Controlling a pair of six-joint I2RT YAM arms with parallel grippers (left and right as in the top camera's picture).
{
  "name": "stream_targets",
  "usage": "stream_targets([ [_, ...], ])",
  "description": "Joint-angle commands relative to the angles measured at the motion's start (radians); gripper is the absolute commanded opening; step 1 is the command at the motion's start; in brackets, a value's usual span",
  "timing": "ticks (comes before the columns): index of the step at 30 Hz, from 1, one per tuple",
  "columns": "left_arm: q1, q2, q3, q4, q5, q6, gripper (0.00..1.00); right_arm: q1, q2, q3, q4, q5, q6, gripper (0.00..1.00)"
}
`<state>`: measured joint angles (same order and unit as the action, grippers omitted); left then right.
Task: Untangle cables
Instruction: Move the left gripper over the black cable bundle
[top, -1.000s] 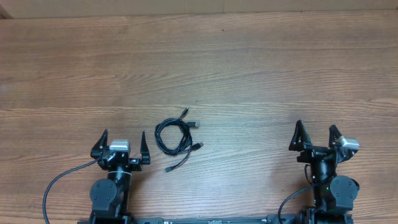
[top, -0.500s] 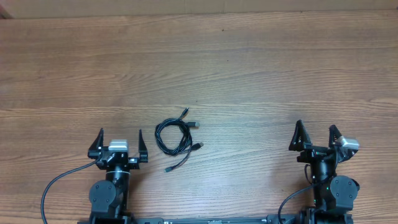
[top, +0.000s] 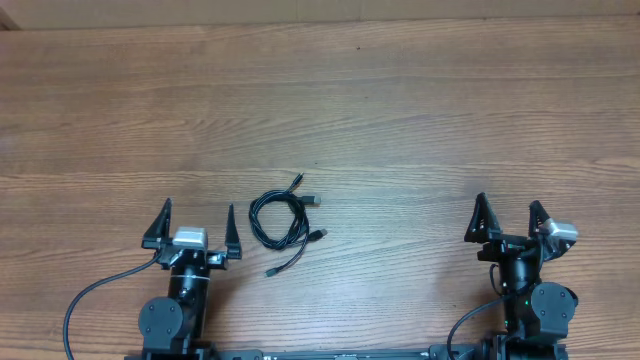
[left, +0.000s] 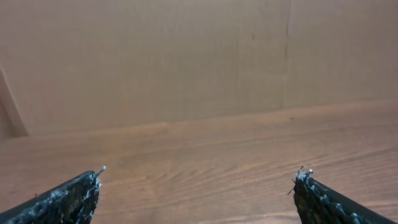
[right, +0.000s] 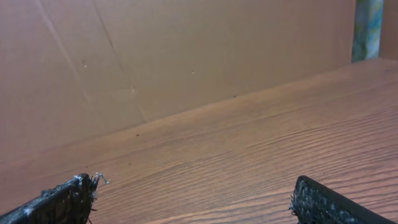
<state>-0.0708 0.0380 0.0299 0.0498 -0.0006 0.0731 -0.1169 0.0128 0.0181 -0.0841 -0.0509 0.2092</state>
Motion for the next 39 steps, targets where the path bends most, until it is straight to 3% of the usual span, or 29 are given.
stream_targets([
  [1,-0.002,0.002,0.093,-0.062,0.015,-0.028,1.0,0.005,-0.009,-0.01,0.003,0.006,-0.001,1.0],
  [10,-0.002,0.048,0.232,-0.217,-0.039,-0.029,1.0,0.005,-0.009,-0.01,0.003,0.006,-0.001,1.0],
  [20,-0.002,0.376,0.418,-0.281,-0.016,-0.029,1.0,0.005,-0.009,-0.01,0.003,0.006,-0.001,1.0],
  [25,-0.002,0.597,0.612,-0.378,0.053,-0.029,0.99,0.005,-0.009,-0.01,0.003,0.006,-0.001,1.0],
  [32,-0.002,0.883,0.919,-0.645,0.155,-0.036,1.0,0.005,-0.009,-0.01,0.003,0.006,-0.001,1.0],
  [35,-0.002,0.989,1.037,-0.748,0.333,-0.035,1.0,0.005,-0.009,-0.01,0.003,0.006,-0.001,1.0],
  [39,-0.002,1.057,1.072,-0.758,0.481,-0.036,1.0,0.005,-0.009,-0.01,0.003,0.006,-0.001,1.0],
])
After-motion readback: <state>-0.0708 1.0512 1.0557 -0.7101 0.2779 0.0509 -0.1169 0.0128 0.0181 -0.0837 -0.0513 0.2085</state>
